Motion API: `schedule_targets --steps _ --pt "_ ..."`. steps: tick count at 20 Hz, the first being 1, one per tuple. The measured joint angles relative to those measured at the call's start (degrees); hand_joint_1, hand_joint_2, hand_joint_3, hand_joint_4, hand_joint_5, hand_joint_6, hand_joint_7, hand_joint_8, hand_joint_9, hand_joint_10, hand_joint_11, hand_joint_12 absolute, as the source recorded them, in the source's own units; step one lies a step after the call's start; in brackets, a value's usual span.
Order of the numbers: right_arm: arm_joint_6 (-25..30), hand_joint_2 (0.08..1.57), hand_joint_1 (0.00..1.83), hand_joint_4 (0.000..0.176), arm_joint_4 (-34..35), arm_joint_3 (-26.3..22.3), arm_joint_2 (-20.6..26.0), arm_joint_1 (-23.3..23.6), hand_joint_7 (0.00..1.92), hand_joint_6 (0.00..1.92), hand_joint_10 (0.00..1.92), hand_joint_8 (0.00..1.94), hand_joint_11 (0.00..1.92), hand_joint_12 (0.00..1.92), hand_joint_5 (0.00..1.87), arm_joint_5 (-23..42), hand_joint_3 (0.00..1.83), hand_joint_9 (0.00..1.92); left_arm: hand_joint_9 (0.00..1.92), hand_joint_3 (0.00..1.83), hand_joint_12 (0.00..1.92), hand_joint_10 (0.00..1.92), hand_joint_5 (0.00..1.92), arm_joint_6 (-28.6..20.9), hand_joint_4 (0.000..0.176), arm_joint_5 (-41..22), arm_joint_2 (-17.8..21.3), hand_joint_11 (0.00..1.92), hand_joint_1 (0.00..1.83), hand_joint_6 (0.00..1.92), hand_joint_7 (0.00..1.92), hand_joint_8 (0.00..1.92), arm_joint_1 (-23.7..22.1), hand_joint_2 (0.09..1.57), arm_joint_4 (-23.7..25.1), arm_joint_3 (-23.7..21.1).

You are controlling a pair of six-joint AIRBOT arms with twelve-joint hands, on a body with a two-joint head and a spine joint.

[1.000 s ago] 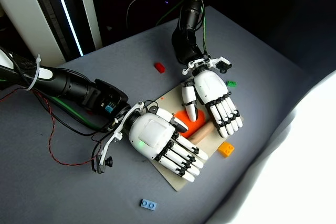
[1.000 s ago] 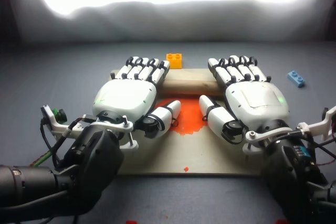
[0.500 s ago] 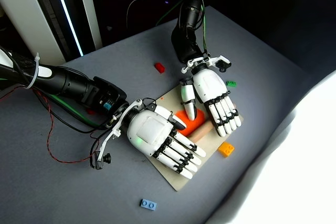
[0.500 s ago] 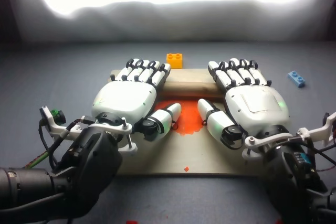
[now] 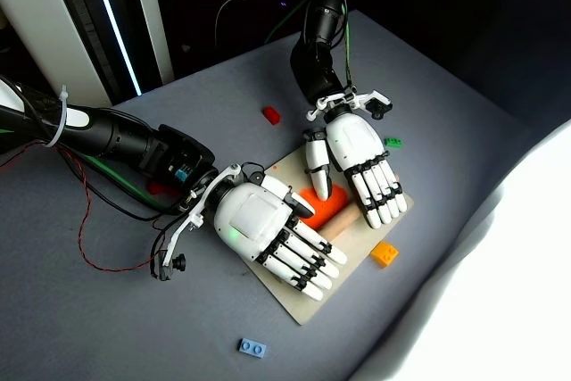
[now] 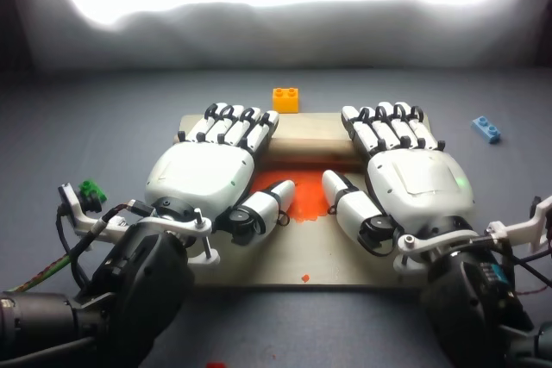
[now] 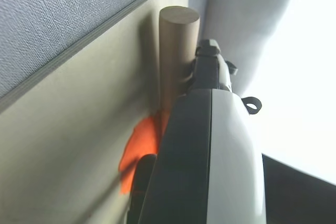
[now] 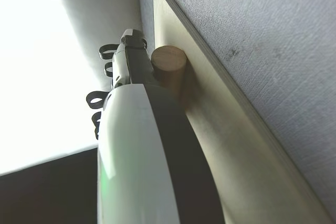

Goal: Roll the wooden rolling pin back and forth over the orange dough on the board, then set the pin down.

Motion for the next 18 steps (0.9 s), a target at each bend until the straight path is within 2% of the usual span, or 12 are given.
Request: schedule_targets --steps 7,11,14,18 --pt "-0.44 1.55 0.0 0.0 0.04 -1.22 -0.07 -0.24 0.19 0.02 0.02 0.01 0.0 0.17 0.18 1.36 0.0 0.13 0.0 0.0 0.0 0.0 0.06 -0.17 0.0 -1.75 1.05 0.0 0.0 0.02 0.06 0.01 1.4 1.52 0.37 -1.73" --pt "-0.46 1.54 0.0 0.0 -0.13 -1.79 -0.13 -0.24 0.21 0.02 0.02 0.01 0.0 0.15 0.21 1.64 0.0 0.14 0.04 0.0 0.0 0.01 0.09 -0.13 0.0 -1.9 1.38 0.0 0.0 0.03 0.11 0.02 1.44 1.52 0.22 -2.19" --pt "-0.48 1.54 0.0 0.0 -0.28 -1.86 -0.17 -0.24 0.3 0.03 0.03 0.02 0.0 0.4 0.27 1.66 0.0 0.21 0.08 0.0 0.02 0.03 0.12 0.04 0.0 -2.08 1.42 0.03 0.0 0.03 0.14 0.03 1.44 1.52 0.28 -2.19" --pt "-1.01 1.54 0.0 0.0 -0.02 -2.67 -0.2 -0.24 0.39 0.04 0.05 0.02 0.0 0.83 0.35 2.62 0.0 0.33 0.18 0.0 0.36 0.02 0.21 0.04 0.0 -2.12 1.49 0.0 0.0 0.02 0.25 0.02 1.42 1.52 0.31 -2.19"
